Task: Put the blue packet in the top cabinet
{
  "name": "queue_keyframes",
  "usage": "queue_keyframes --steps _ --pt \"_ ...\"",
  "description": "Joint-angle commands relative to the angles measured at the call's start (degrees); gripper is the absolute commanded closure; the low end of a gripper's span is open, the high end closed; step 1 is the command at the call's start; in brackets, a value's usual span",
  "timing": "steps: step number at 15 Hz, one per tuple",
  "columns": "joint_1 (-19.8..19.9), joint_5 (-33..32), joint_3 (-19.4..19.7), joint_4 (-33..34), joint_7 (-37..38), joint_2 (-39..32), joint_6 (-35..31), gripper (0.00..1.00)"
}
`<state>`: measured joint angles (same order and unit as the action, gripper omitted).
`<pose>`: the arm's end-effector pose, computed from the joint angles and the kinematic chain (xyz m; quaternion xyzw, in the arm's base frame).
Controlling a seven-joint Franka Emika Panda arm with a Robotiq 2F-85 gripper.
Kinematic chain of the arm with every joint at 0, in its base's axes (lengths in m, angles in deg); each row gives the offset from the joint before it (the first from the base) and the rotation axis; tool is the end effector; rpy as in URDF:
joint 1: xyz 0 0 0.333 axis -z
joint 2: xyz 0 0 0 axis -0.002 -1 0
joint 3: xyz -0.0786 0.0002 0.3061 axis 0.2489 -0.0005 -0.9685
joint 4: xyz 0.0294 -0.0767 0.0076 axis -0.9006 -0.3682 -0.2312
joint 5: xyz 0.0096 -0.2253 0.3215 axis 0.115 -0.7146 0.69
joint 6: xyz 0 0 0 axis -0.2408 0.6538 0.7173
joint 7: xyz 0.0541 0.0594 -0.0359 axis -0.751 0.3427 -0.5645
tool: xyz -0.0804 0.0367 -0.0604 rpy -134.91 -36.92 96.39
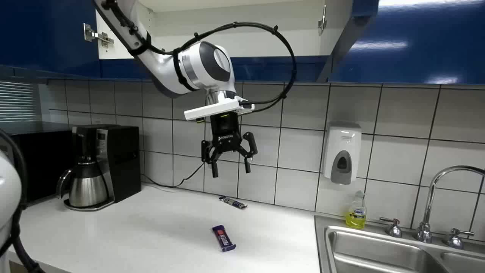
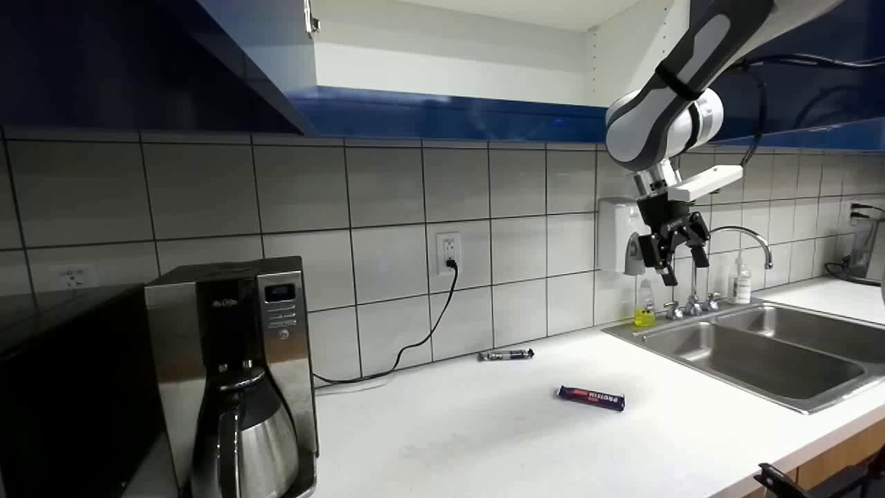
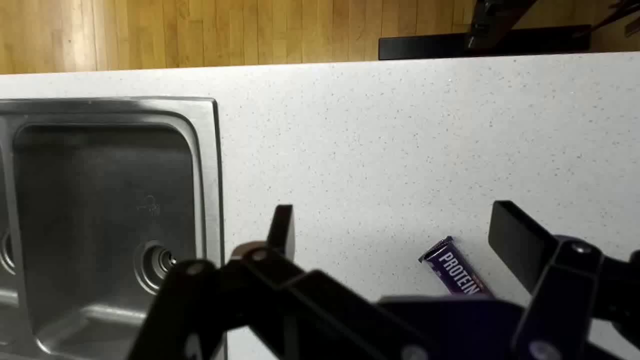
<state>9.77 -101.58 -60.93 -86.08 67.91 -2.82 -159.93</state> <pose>0.4263 -0.1556 0.3913 0.9847 0.0257 -0.1065 0.1355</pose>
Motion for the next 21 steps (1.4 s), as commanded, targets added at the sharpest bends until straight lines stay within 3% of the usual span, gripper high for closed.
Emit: queue_keyframes --steps 1,11,21 --pt "-0.4 0.0 0.4 0.1 0.1 0.0 0.1 0.00" --pt "0.1 5.1 1.5 -4.1 5.5 -0.7 -12.3 0.00" --pt "-0.4 7.7 1.6 -4.2 7.5 -12.8 -22.4 0.00"
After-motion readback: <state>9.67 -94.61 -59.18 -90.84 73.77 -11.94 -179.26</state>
